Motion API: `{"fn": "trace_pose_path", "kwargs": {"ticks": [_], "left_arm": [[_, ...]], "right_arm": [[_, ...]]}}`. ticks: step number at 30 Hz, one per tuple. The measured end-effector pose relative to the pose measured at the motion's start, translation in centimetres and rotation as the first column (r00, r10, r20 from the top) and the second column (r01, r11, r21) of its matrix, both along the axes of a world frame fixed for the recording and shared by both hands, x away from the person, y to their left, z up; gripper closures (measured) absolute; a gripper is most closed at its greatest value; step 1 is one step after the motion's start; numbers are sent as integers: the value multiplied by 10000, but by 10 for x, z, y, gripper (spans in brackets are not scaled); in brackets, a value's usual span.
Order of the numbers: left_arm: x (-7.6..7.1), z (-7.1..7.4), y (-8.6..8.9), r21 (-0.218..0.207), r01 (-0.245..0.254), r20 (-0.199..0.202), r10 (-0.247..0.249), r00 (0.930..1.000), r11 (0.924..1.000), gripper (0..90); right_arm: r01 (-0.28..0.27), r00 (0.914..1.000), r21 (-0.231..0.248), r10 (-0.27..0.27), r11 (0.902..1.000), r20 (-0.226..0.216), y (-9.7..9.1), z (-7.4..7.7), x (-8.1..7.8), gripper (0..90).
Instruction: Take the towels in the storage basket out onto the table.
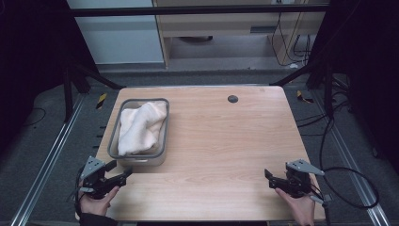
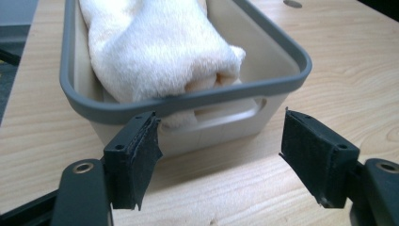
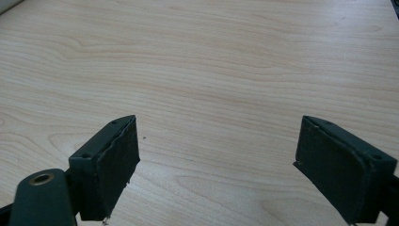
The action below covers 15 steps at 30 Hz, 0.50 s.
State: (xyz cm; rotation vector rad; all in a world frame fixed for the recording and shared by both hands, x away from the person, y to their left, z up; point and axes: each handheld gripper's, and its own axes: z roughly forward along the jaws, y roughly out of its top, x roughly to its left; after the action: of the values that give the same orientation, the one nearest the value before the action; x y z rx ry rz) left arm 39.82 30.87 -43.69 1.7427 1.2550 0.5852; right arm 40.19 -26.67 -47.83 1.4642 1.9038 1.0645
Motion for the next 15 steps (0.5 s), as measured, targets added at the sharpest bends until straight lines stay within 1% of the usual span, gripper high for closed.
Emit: {"fn": "trace_pose_path", "kwargs": {"ticks": [1,4,7,12,15], "left_arm": [[1,4,0,-7,11,47,-11,10000,10000,275],[2,7,-1,59,47,100,-48,9999,10000,274],[3,11,-1,36,86,164,-87,9998,10000,273],[6,17,0,-29,131,116,-131,9998,9999,266],[8,21,2,-41,159,107,-159,9998,9999,265]], "right_arm": [[-11,10000,-3,11,10000,8,1,0,0,138],[-21,10000,-106,21,9999,77,1,0,-1,138],[-38,9999,-165,39,9999,107,1,-1,0,141],[-41,9999,-243,45,9997,146,1,-1,0,152],[-33,9999,-184,36,9998,164,1,-1,0,152]]}}
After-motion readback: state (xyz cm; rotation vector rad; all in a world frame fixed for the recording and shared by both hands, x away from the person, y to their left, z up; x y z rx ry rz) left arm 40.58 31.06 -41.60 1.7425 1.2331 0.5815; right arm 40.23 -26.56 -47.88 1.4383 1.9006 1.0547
